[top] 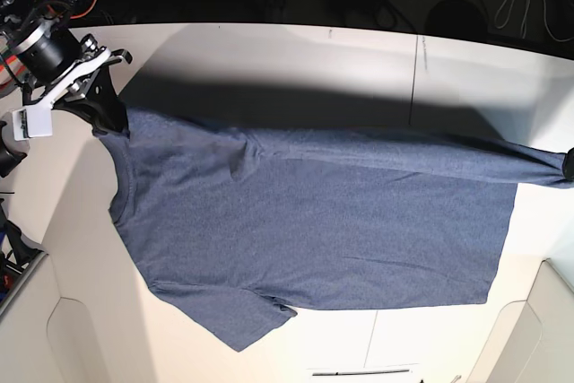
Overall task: Layout the t-shirt on the table in an organized manner, then fold the t-shirt properly
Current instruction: 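Lift the collar edge with both grippers and fold it over the shirt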
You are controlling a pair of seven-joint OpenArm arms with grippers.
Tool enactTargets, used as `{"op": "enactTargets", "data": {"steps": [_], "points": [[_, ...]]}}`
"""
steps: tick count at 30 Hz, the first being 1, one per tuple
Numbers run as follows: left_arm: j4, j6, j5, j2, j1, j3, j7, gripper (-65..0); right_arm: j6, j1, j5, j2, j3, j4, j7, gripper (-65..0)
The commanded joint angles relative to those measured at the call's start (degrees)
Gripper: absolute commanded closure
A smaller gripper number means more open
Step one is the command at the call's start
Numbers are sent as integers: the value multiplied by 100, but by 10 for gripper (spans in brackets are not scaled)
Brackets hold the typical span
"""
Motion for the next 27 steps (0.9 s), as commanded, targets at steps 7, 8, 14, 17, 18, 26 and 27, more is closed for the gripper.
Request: {"op": "enactTargets", "data": {"steps": [7, 8, 14, 17, 18, 26, 27], "points": [[61, -52, 1152, -138, -402, 1182, -1029, 0, -157, 944, -555, 46, 0, -868, 249, 0], [52, -52, 1375, -125, -505, 1353, -1158, 0, -157, 1043, -546, 46, 0, -1045, 251, 0], [-127, 197, 2568, -61, -1172, 2094, -1709, 0, -157, 1482, -492, 46, -7, -1801, 249, 0], [-332, 472, 2870, -61, -1414, 2192, -1947, 0, -157, 1615, -490, 46, -7, -1965, 256, 0], [-407, 544, 2903, -61, -1469, 2190, -2009, 0, -157, 1663, -494, 46, -7, -2000, 269, 0], [-977, 802, 3209, 70, -1541, 2190, -2564, 0, -157, 2052, -901, 48, -173, -2114, 507, 0], [-1058, 802, 3213, 101, -1539, 2192, -2577, 0, -157, 2092, -1003, 48, -249, -2153, 566, 0]]}}
